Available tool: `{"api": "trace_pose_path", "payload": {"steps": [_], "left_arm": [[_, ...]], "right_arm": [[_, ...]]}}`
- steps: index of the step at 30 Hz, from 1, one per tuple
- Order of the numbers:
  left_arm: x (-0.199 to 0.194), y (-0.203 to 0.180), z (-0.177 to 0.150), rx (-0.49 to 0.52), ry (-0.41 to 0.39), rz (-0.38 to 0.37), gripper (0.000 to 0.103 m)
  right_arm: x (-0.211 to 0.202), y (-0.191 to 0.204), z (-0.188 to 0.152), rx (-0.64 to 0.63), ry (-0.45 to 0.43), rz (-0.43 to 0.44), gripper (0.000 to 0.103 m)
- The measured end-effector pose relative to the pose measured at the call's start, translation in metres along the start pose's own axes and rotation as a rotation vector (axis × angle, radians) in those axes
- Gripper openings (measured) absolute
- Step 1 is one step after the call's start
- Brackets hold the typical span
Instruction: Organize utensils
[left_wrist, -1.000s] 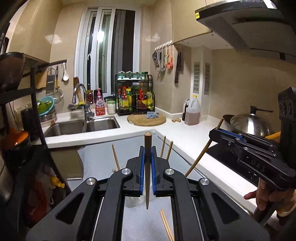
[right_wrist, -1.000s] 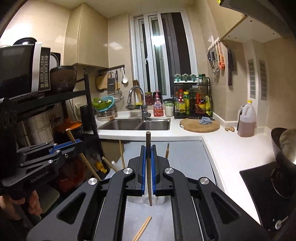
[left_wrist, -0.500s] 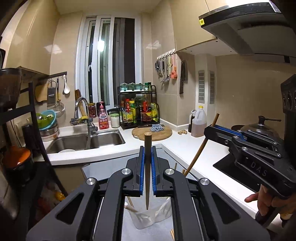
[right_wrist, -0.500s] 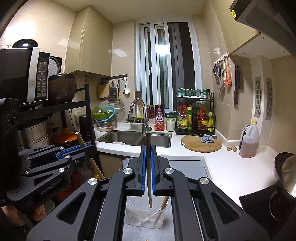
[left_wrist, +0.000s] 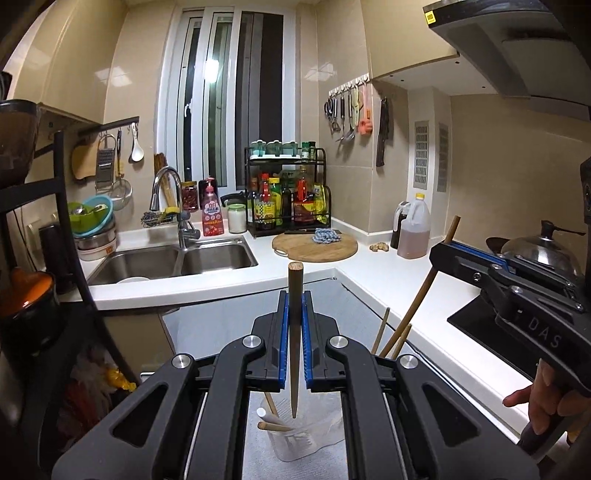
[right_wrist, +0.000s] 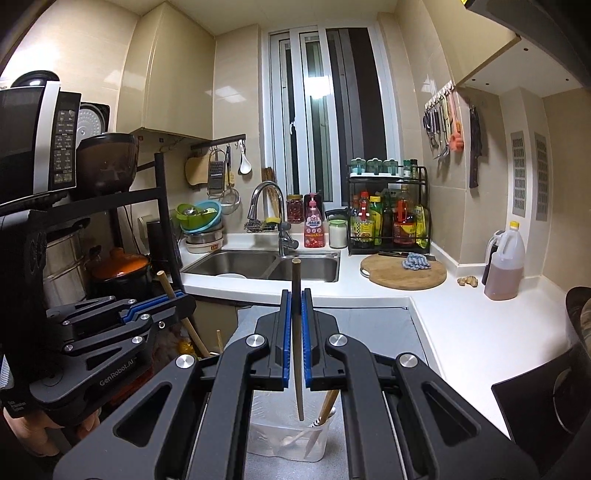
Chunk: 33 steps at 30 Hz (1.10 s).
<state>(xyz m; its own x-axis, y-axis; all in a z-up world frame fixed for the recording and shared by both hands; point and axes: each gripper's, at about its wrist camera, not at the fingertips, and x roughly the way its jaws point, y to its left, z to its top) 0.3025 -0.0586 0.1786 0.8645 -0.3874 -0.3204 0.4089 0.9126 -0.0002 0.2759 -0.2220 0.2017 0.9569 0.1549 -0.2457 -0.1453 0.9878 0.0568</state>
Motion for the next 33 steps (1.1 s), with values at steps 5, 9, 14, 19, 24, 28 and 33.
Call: {"api": "trace_pose_path", "payload": {"steps": [5, 9, 14, 19, 24, 28, 33], "left_arm": [[0.012, 0.003, -0.010, -0.007, 0.025, 0.004, 0.006], [0.019, 0.003, -0.017, 0.004, 0.041, 0.016, 0.006], [0.015, 0.011, -0.023, -0.042, 0.019, 0.107, 0.086], [-0.007, 0.022, -0.027, -0.092, -0.026, 0.210, 0.095], [-0.026, 0.019, -0.040, -0.072, -0.004, 0.219, 0.095], [-0.046, 0.006, -0.054, -0.056, 0.018, 0.221, 0.095], [-0.072, -0.009, -0.079, -0.069, 0.051, 0.219, 0.095]], "right_arm": [[0.012, -0.004, -0.011, 0.005, 0.026, -0.006, 0.005], [0.021, -0.007, -0.022, 0.012, 0.055, -0.006, 0.006], [0.027, -0.004, -0.038, -0.011, 0.094, -0.010, 0.023], [0.012, -0.002, -0.053, -0.025, 0.063, -0.042, 0.069], [-0.012, 0.000, -0.063, -0.015, 0.050, -0.044, 0.080], [-0.032, 0.006, -0.071, -0.016, 0.063, -0.050, 0.086], [-0.062, 0.017, -0.094, 0.011, 0.109, -0.044, 0.089]]}}
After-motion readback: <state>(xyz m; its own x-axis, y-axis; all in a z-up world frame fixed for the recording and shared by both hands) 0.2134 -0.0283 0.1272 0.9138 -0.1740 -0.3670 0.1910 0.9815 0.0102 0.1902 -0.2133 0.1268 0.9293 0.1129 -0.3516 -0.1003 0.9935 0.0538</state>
